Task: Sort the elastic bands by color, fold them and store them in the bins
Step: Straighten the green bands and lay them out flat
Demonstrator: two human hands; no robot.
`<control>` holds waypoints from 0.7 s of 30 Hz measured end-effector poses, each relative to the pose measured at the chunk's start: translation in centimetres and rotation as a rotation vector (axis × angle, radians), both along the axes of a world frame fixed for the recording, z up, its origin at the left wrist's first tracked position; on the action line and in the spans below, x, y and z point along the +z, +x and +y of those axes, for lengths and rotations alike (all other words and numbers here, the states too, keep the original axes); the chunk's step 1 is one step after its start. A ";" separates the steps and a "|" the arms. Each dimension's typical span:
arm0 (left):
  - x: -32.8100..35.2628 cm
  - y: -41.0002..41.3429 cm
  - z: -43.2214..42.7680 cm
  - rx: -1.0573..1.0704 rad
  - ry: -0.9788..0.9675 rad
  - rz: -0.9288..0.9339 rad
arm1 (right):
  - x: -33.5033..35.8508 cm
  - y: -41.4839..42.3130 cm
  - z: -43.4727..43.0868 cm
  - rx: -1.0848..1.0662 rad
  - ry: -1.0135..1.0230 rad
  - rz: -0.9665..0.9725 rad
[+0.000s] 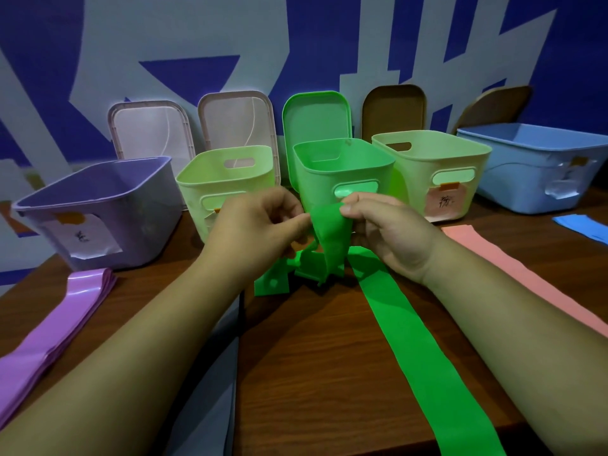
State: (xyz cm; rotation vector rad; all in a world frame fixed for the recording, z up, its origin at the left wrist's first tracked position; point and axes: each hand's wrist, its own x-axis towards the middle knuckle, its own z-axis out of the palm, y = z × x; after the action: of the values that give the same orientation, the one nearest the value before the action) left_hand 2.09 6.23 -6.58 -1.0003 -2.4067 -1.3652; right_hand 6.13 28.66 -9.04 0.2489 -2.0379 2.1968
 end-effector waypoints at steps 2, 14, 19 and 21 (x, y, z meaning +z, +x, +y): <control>0.1 0.1 0.2 -0.046 0.075 -0.222 | -0.2 -0.1 0.0 -0.051 0.065 -0.014; 0.0 -0.4 0.3 -0.096 0.302 -0.508 | -0.4 0.1 -0.1 -0.193 0.367 -0.021; -0.1 -0.5 0.0 -0.095 0.281 -0.477 | -0.2 0.3 -0.1 -0.216 0.361 -0.022; -0.1 -0.5 0.1 -0.088 0.279 -0.469 | 0.0 0.3 0.0 -0.233 0.368 -0.018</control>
State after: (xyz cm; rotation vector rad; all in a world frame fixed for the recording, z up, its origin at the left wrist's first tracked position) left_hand 1.64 6.33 -6.65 -0.7883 -2.3882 -2.0968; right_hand 6.44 28.64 -9.07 0.0242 -2.3360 1.6896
